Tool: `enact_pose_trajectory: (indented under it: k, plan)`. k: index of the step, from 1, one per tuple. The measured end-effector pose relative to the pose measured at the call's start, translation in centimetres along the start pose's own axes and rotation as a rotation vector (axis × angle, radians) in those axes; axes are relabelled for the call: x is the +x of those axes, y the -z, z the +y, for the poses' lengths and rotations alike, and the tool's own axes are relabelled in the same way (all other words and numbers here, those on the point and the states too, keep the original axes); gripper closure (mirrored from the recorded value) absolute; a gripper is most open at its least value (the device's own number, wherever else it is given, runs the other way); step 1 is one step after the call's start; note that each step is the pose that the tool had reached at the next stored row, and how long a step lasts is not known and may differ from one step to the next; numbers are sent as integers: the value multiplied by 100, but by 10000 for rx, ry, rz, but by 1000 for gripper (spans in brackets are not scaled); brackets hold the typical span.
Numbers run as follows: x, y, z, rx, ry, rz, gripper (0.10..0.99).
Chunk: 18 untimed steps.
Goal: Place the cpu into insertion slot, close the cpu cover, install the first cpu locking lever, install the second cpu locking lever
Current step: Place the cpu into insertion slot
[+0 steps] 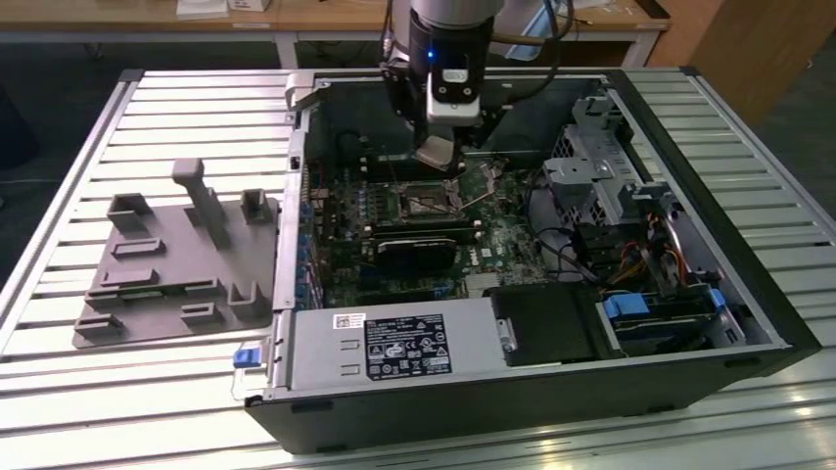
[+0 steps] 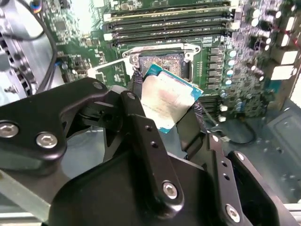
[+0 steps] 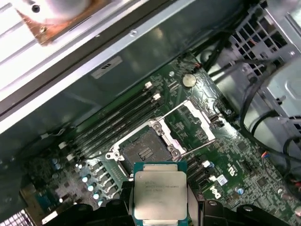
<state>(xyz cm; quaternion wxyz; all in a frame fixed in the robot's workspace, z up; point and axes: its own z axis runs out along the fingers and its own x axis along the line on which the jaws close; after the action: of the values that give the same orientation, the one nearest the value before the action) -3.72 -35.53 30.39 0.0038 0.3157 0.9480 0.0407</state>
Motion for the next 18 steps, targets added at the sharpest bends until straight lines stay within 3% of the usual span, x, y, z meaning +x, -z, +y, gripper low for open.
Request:
enact_pose_trajectory:
  k: [15,18]
  plan:
    - [-2,-122,-10,-51,-2720,-217,545]
    - [5,-146,-17,-66,-3036,-252,545]
